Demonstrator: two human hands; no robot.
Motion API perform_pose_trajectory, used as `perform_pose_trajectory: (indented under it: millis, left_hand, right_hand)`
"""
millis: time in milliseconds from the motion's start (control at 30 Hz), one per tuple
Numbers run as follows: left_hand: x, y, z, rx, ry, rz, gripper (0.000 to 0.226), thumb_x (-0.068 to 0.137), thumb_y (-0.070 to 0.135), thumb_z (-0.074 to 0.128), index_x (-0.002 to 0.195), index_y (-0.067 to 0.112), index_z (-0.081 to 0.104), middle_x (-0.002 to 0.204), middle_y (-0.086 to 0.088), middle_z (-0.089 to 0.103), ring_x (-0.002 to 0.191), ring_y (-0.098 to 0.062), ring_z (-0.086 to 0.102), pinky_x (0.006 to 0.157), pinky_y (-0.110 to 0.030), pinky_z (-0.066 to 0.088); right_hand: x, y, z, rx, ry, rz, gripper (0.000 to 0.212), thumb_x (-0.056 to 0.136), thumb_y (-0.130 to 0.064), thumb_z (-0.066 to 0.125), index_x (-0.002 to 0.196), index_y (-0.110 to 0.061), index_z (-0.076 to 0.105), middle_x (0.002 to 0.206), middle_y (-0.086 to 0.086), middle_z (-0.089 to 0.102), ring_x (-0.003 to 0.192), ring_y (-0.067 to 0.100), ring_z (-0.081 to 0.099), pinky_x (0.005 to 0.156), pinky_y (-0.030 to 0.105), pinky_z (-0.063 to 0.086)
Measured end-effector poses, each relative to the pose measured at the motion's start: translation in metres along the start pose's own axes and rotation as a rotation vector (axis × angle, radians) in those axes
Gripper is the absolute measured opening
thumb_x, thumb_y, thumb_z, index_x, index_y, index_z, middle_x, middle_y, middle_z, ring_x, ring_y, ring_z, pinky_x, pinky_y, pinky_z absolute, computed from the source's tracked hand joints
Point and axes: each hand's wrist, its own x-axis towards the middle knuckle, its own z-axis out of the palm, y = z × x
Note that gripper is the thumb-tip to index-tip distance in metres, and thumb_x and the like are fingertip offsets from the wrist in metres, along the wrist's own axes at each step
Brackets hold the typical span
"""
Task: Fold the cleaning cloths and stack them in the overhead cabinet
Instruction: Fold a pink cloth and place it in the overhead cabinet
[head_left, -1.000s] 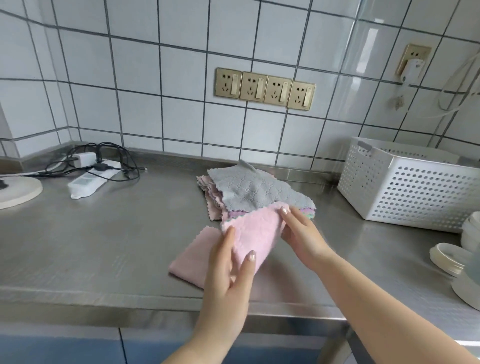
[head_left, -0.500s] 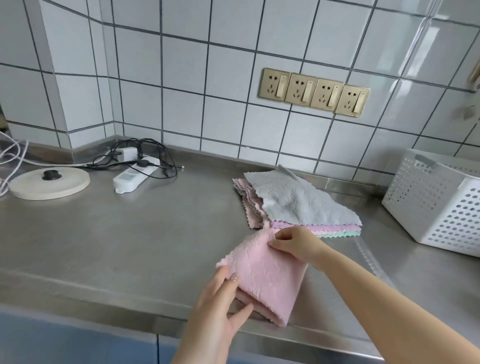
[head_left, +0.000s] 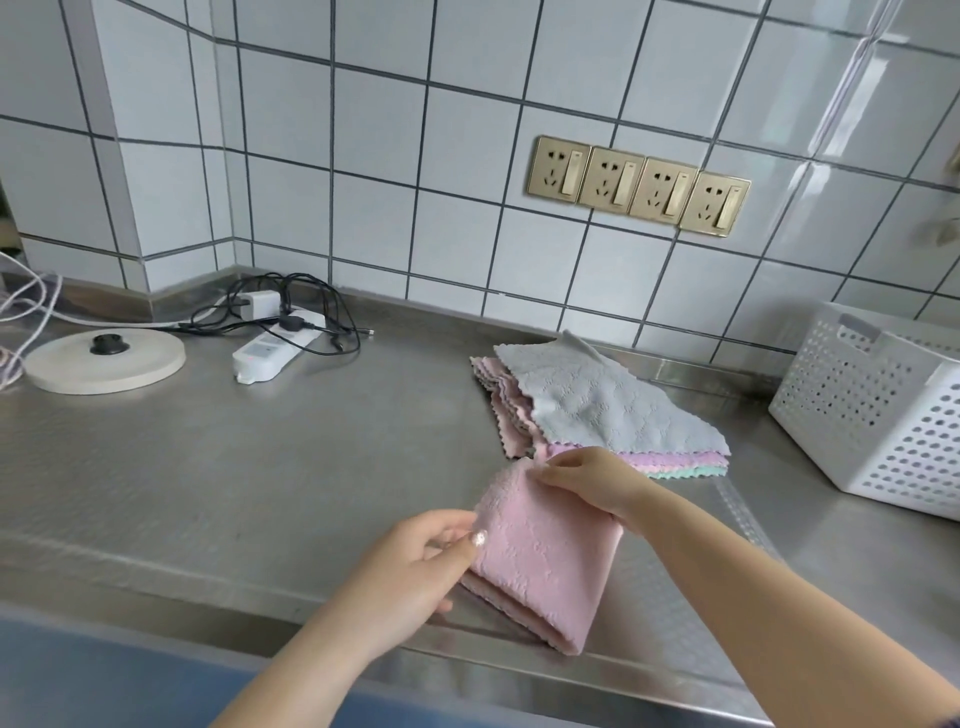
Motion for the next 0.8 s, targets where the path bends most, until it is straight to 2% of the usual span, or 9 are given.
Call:
perform_pose_trajectory:
  millis: [67, 133, 233, 300, 433, 533, 633, 700, 800]
  left_hand:
    - [0.002, -0.003, -0.001, 0.139, 0.025, 0.092, 0.016, 0.090, 0.033, 0.057, 0.099, 0.043, 0.065, 0.090, 0.035, 0.064, 0.082, 0.011, 0.060, 0.078, -0.021, 0.053]
    - [0.000, -0.006, 0.001, 0.305, 0.043, 0.192, 0.015, 0.089, 0.037, 0.057, 0.095, 0.044, 0.069, 0.084, 0.046, 0.059, 0.086, 0.016, 0.057, 0.083, -0.013, 0.046]
    - [-0.005, -0.011, 0.005, 0.436, 0.111, 0.261, 0.023, 0.087, 0.041, 0.053, 0.104, 0.041, 0.068, 0.093, 0.029, 0.065, 0.085, 0.007, 0.059, 0.082, -0.012, 0.044]
    - [-0.011, -0.016, 0.006, 0.508, 0.151, 0.317, 0.023, 0.085, 0.044, 0.050, 0.104, 0.043, 0.063, 0.094, 0.020, 0.068, 0.074, 0.002, 0.060, 0.077, -0.019, 0.048]
    - [-0.009, -0.024, 0.004, 0.724, 0.194, 0.479, 0.032, 0.080, 0.046, 0.039, 0.095, 0.032, 0.063, 0.087, 0.016, 0.067, 0.077, -0.009, 0.061, 0.069, -0.029, 0.053]
    - [0.004, -0.012, 0.009, 0.806, 0.239, 0.612, 0.027, 0.080, 0.032, 0.042, 0.082, 0.027, 0.069, 0.079, 0.014, 0.066, 0.070, -0.014, 0.058, 0.063, -0.028, 0.053]
    - [0.028, 0.002, 0.027, 0.890, 0.200, 0.693, 0.038, 0.078, 0.024, 0.039, 0.100, 0.021, 0.070, 0.105, 0.006, 0.070, 0.097, -0.014, 0.066, 0.082, -0.025, 0.054]
    - [0.048, 0.004, 0.041, 1.009, 0.056, 0.587, 0.047, 0.087, 0.020, 0.038, 0.133, 0.014, 0.049, 0.141, -0.002, 0.047, 0.132, -0.016, 0.042, 0.109, -0.030, 0.033]
    - [0.067, 0.000, 0.045, 1.126, -0.184, 0.361, 0.056, 0.096, 0.023, 0.031, 0.149, 0.016, 0.016, 0.158, 0.002, 0.009, 0.145, -0.013, 0.005, 0.119, -0.039, 0.006]
  right_hand:
    - [0.001, -0.004, 0.001, -0.025, 0.016, 0.014, 0.044, 0.084, -0.049, 0.059, 0.096, -0.008, 0.069, 0.096, 0.013, 0.069, 0.081, 0.021, 0.060, 0.087, 0.036, 0.049]
    - [0.001, -0.008, 0.001, -0.110, 0.031, -0.013, 0.041, 0.088, -0.048, 0.056, 0.093, -0.009, 0.070, 0.093, 0.009, 0.069, 0.084, 0.022, 0.062, 0.082, 0.034, 0.048]
    - [0.001, -0.011, 0.005, -0.057, 0.056, -0.132, 0.021, 0.086, -0.041, 0.063, 0.074, -0.024, 0.067, 0.072, -0.009, 0.060, 0.072, 0.009, 0.054, 0.067, 0.024, 0.038]
    - [0.003, -0.009, 0.011, -0.092, 0.070, -0.195, 0.010, 0.085, -0.034, 0.066, 0.082, -0.025, 0.070, 0.079, -0.012, 0.062, 0.079, 0.006, 0.054, 0.067, 0.021, 0.036]
    - [0.003, -0.004, 0.024, -0.226, 0.160, -0.277, 0.020, 0.086, -0.034, 0.064, 0.099, -0.021, 0.071, 0.097, -0.007, 0.068, 0.083, 0.006, 0.052, 0.065, 0.018, 0.034]
    - [0.002, -0.004, 0.025, -0.307, 0.241, -0.292, 0.026, 0.088, -0.040, 0.058, 0.109, -0.027, 0.067, 0.107, -0.004, 0.066, 0.095, 0.014, 0.058, 0.079, 0.027, 0.044]
    - [-0.008, -0.008, 0.026, -0.371, 0.356, -0.325, 0.034, 0.092, -0.029, 0.049, 0.124, -0.024, 0.059, 0.127, -0.001, 0.058, 0.118, 0.022, 0.051, 0.098, 0.034, 0.040]
    - [-0.025, -0.008, 0.031, -0.442, 0.341, -0.341, 0.038, 0.094, -0.025, 0.042, 0.131, -0.025, 0.052, 0.139, -0.005, 0.049, 0.128, 0.019, 0.042, 0.108, 0.040, 0.030]
    - [-0.050, 0.004, 0.050, -0.542, 0.205, -0.275, 0.047, 0.093, -0.028, 0.028, 0.139, -0.031, 0.038, 0.147, -0.014, 0.035, 0.138, 0.010, 0.027, 0.112, 0.053, 0.017]
